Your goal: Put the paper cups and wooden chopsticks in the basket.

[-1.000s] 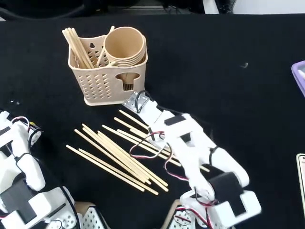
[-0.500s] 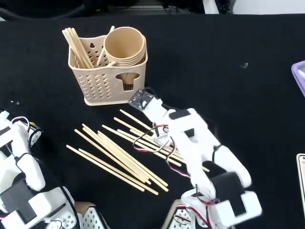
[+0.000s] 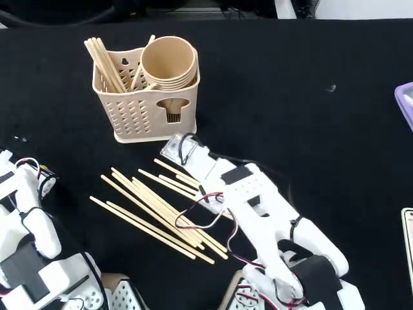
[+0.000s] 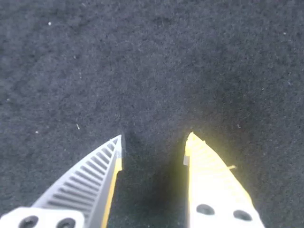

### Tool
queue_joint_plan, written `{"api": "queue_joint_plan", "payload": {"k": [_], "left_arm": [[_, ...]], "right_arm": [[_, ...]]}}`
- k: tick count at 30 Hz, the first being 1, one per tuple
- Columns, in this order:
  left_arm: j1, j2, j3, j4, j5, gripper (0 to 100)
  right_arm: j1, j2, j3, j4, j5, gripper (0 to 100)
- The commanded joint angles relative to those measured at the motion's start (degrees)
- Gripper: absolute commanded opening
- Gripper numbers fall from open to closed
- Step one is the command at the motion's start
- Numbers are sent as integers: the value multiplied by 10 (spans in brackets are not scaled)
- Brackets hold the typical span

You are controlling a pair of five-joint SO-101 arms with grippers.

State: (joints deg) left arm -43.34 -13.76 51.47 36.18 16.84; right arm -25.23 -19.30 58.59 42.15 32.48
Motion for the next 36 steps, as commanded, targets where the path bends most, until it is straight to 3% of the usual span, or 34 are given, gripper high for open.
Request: {"api": "queue_joint_plan", "payload": {"k": [1, 17, 23, 36], "left_arm": [[7, -8, -15, -2, 1, 220], [7, -8, -14, -1, 1, 220], [7, -8, -14, 0, 1, 220], [7, -8, -15, -1, 1, 220]], "right_arm": [[19, -29, -1, -16, 25, 109], [20, -27, 3, -37, 49, 109], [20, 47, -3, -74, 62, 109], [28, 70, -31, -58, 69, 110]]}}
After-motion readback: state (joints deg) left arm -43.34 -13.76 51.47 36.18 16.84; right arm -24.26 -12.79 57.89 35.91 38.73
